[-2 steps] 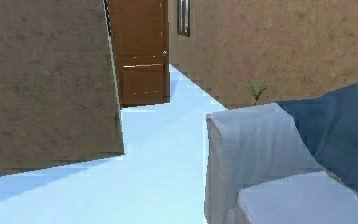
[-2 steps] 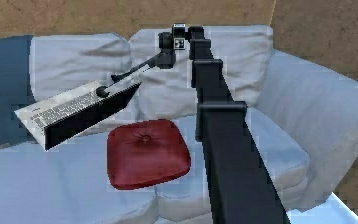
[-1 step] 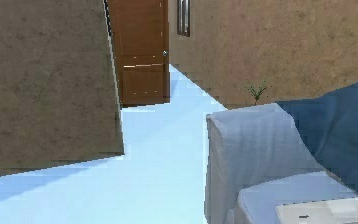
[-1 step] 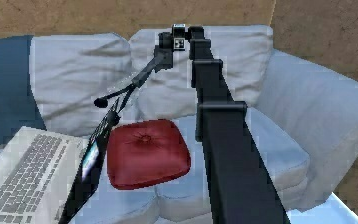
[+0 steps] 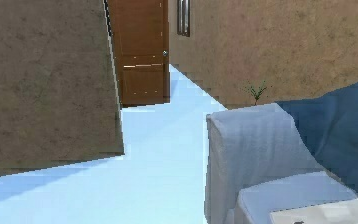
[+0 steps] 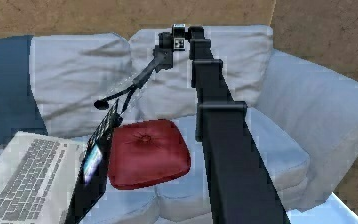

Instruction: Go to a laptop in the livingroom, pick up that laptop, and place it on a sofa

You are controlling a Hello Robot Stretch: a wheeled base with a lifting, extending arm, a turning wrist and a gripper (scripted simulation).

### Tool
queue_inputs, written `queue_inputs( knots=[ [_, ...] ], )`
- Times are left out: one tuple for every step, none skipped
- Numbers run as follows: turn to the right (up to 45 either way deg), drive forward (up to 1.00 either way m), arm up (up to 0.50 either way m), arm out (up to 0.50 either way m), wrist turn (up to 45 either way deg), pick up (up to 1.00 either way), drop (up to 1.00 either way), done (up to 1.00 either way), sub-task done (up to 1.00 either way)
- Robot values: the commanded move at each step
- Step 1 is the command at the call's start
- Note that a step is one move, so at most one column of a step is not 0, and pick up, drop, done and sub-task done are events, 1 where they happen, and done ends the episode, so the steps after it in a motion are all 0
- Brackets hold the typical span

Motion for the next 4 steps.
queue_inputs(
  knots=[
    [0.0, 0.0, 0.0, -0.48, 0.0, 0.0, 0.0, 0.0, 0.0],
    [45.0, 0.0, 0.0, 0.0, 0.0, 0.0, 0.0, 0.0, 0.0],
    [18.0, 0.0, 0.0, 0.0, 0.0, 0.0, 0.0, 0.0, 0.0],
    [0.0, 0.3, 0.0, 0.0, 0.0, 0.0, 0.0, 0.0, 0.0]
  ],
)
